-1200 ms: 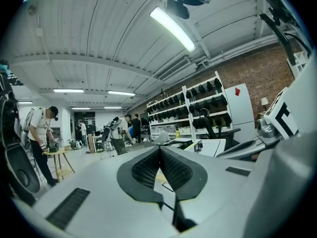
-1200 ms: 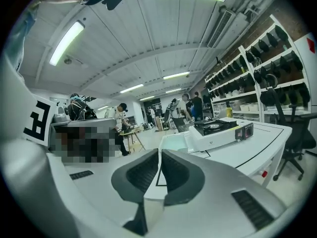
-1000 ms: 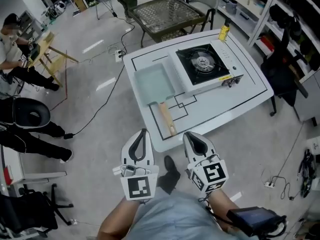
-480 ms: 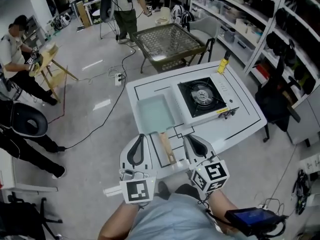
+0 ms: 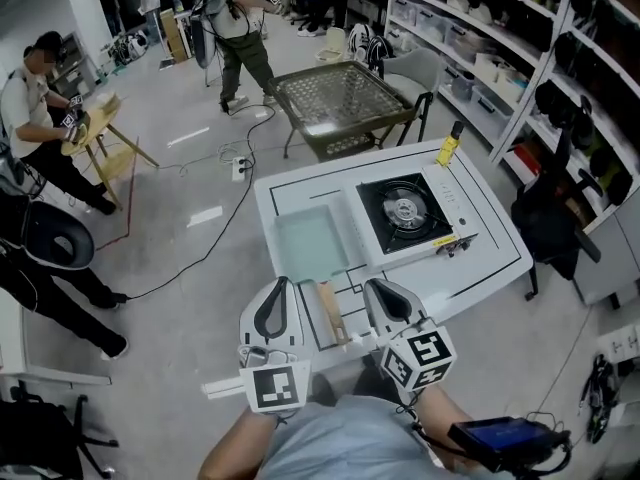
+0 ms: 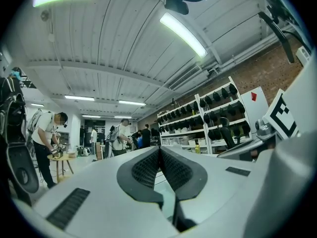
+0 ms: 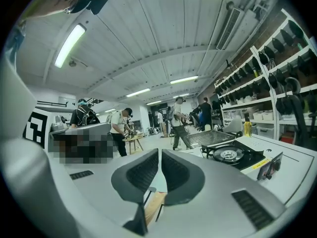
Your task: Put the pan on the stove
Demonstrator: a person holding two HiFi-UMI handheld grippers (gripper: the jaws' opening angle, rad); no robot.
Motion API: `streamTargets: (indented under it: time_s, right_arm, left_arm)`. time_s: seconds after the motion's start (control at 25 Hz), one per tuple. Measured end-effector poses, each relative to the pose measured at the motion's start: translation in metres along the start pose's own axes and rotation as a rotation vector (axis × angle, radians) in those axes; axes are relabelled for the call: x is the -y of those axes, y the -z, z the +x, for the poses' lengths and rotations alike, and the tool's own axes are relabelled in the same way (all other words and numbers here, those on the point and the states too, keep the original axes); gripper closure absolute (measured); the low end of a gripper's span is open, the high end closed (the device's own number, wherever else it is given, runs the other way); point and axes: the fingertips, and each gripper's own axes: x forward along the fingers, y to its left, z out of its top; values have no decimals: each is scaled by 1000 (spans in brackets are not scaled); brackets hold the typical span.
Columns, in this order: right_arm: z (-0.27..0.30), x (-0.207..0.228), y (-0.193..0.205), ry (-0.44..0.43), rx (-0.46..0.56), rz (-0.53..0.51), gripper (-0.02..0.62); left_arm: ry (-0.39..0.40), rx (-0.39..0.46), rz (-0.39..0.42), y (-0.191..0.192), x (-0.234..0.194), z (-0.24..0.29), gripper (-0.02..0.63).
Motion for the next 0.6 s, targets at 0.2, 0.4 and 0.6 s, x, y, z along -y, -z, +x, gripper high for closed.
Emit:
streamTargets:
  time_s: [0.2, 0.4, 0.6]
  right_arm:
    - [19, 16, 18, -55, -43, 33, 543]
    - [37, 36, 51, -114, -132, 121, 543]
    - [47, 52, 100, -161, -253, 184, 543]
  left_arm:
    - [-40, -31, -6, 16, 1, 19, 589]
    - [-93, -93, -19, 39, 3, 36, 588]
    - [-121, -191, -16, 76, 12, 51, 588]
